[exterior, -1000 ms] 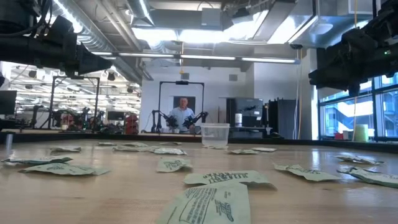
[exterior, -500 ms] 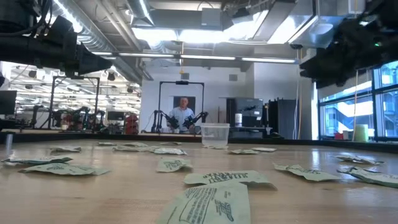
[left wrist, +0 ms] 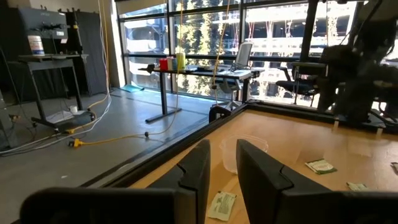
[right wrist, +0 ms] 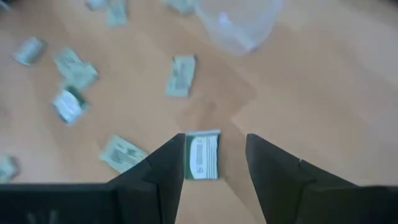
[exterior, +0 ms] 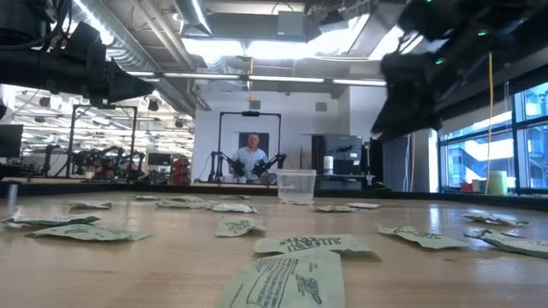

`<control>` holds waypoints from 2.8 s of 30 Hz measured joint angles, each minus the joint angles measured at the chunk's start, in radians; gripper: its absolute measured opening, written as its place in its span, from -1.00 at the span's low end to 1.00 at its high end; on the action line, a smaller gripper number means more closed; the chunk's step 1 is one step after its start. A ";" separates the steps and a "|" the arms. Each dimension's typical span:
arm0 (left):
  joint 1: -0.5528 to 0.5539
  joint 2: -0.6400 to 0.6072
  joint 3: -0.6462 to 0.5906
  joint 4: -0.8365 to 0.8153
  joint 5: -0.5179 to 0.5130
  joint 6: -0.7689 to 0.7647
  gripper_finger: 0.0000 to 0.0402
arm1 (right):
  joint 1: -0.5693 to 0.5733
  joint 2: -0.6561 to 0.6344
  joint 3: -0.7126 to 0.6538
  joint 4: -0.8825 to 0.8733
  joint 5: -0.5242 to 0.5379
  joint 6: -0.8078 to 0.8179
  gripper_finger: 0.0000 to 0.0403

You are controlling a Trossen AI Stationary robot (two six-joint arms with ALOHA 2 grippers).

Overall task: Pick and place items into bin
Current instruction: Put the green stevia packet into the transparent bin

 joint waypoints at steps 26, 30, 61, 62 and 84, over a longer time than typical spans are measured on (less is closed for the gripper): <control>0.000 0.000 0.000 0.000 0.000 0.002 -0.64 | -0.037 0.490 0.206 -0.141 -0.157 0.093 -0.29; 0.000 0.000 0.000 0.000 0.000 0.002 -0.64 | -0.037 0.490 0.206 -0.141 -0.157 0.092 -0.50; 0.000 0.000 0.000 0.000 0.000 0.002 -0.64 | -0.047 0.404 0.203 -0.161 -0.095 -0.041 -0.99; 0.000 0.000 0.000 0.000 0.000 0.002 -0.64 | -0.052 0.391 0.204 -0.159 -0.093 -0.048 -0.99; 0.000 0.009 0.000 0.000 0.000 0.002 -0.64 | -0.266 0.548 0.640 -0.216 -0.070 -0.410 -1.00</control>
